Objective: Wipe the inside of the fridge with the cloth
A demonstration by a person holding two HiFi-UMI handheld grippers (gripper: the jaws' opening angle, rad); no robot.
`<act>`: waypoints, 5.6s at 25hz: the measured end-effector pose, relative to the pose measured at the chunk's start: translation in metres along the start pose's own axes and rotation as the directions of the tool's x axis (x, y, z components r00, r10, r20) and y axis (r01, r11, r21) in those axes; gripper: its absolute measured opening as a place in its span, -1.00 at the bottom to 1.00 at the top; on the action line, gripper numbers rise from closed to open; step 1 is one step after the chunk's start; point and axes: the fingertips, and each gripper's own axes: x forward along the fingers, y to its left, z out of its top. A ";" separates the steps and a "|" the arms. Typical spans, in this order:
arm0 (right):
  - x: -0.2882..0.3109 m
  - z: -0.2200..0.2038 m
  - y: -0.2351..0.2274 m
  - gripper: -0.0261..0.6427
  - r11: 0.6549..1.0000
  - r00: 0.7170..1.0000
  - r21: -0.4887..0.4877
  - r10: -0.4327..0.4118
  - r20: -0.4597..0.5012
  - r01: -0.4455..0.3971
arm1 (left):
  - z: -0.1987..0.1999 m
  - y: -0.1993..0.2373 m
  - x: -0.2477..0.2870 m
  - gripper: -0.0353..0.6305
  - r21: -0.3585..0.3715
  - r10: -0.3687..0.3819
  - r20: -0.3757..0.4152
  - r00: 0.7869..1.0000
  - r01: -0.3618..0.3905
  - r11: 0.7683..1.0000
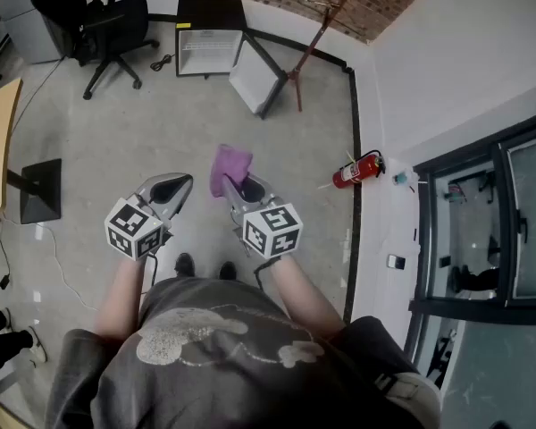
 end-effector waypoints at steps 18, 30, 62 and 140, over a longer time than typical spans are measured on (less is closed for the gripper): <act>0.012 -0.017 0.007 -0.70 0.999 0.999 0.026 -0.026 -0.034 0.027 | -0.009 0.009 -0.015 -0.84 -0.077 0.004 0.010 1.000 -0.003 0.997; 0.045 -0.018 -0.001 -0.70 0.990 0.992 0.078 -0.118 -0.042 0.121 | -0.009 0.051 -0.028 -0.84 -0.089 -0.006 0.015 1.000 0.007 0.996; 0.211 0.059 -0.238 -0.69 0.984 0.992 0.157 -0.061 -0.112 0.078 | 0.050 0.236 0.173 -0.84 -0.109 0.151 -0.052 0.987 -0.156 0.982; 0.867 -0.120 -0.526 -0.69 0.982 0.949 0.038 0.190 -0.251 -0.186 | -0.190 0.811 0.503 -0.84 -0.162 0.229 -0.064 0.971 -0.237 0.958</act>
